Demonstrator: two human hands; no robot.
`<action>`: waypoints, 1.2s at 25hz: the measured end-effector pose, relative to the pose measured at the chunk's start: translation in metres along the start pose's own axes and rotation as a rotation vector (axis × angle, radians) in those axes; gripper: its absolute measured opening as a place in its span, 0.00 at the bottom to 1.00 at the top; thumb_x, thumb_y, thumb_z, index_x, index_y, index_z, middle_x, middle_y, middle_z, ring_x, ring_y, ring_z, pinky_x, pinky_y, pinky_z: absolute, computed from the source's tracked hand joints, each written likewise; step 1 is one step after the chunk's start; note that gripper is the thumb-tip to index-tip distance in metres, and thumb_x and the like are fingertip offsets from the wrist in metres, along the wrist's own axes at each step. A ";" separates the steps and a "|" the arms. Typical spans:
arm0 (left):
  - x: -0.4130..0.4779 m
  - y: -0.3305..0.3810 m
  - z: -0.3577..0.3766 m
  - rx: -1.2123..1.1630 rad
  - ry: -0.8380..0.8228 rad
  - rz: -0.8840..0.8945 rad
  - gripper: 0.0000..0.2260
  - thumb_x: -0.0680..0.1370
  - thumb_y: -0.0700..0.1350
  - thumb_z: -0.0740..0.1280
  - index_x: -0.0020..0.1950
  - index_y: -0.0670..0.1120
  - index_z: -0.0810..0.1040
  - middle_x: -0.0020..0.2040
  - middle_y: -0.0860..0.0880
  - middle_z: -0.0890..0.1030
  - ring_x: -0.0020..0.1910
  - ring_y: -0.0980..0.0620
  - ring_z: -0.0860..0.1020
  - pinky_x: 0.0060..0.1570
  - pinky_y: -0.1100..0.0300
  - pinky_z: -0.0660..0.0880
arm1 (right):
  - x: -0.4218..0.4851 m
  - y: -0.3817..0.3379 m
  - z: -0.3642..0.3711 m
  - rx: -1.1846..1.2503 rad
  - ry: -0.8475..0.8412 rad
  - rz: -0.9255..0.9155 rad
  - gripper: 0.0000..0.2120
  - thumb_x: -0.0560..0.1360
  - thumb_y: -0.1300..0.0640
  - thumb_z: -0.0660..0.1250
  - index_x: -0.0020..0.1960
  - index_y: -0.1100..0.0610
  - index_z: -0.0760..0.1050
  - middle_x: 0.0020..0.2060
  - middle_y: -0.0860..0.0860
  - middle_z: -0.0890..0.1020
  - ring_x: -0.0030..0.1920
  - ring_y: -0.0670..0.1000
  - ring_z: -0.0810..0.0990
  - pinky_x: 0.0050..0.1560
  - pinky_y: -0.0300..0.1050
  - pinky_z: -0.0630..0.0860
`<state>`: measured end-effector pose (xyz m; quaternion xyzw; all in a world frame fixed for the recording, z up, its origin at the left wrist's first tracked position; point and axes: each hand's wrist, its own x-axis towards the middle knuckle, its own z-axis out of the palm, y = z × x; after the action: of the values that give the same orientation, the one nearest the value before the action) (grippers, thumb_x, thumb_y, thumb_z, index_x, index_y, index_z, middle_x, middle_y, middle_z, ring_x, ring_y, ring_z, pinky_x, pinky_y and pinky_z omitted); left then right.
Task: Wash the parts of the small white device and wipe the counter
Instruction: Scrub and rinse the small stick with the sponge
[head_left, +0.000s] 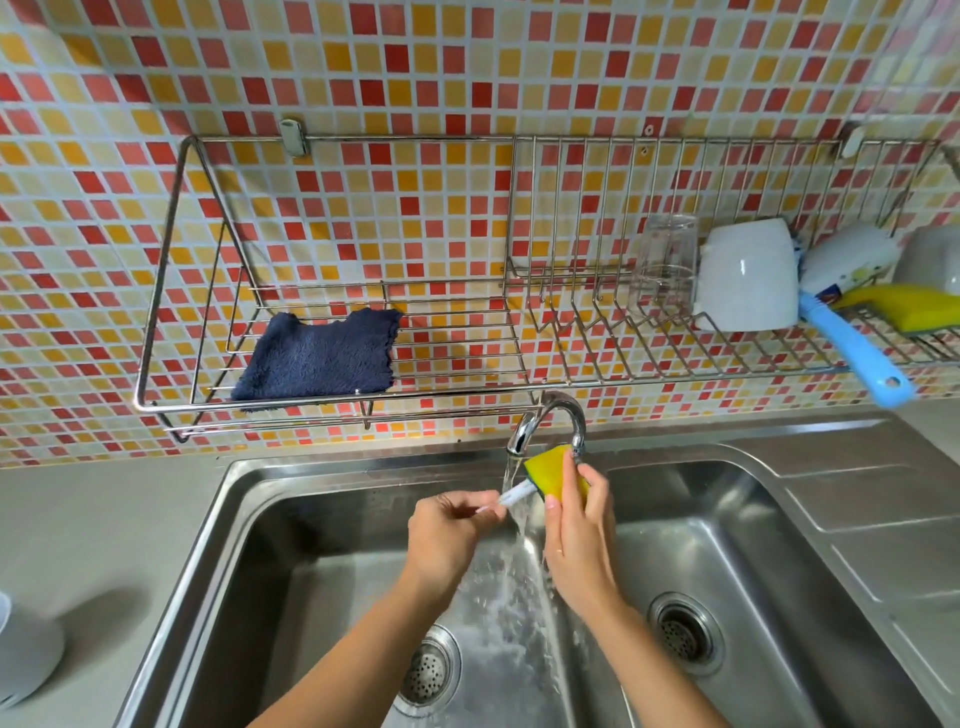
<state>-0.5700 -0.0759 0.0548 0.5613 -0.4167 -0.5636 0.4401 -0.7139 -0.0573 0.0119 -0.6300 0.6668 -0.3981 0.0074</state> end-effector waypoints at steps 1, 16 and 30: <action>-0.002 -0.003 0.000 0.143 0.041 0.120 0.04 0.70 0.37 0.74 0.43 0.44 0.85 0.37 0.54 0.84 0.35 0.64 0.79 0.39 0.72 0.74 | -0.002 -0.002 0.000 0.009 0.019 0.022 0.30 0.80 0.43 0.42 0.73 0.62 0.57 0.60 0.53 0.63 0.57 0.54 0.69 0.60 0.38 0.61; -0.002 -0.016 -0.007 0.636 0.165 0.968 0.02 0.68 0.41 0.73 0.38 0.43 0.84 0.38 0.49 0.85 0.44 0.59 0.78 0.49 0.82 0.68 | -0.005 -0.024 0.000 0.006 0.086 -0.017 0.28 0.81 0.45 0.41 0.72 0.64 0.57 0.58 0.55 0.64 0.53 0.52 0.68 0.56 0.38 0.64; 0.005 -0.012 0.003 0.480 0.203 0.748 0.04 0.69 0.35 0.75 0.42 0.41 0.85 0.40 0.49 0.85 0.41 0.73 0.77 0.43 0.79 0.72 | -0.002 -0.026 0.008 0.073 -0.034 0.020 0.28 0.81 0.46 0.44 0.73 0.63 0.57 0.61 0.55 0.63 0.49 0.49 0.71 0.49 0.32 0.64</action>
<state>-0.5732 -0.0778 0.0417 0.5108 -0.6644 -0.1955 0.5094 -0.6877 -0.0572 0.0195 -0.6294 0.6579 -0.4110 0.0457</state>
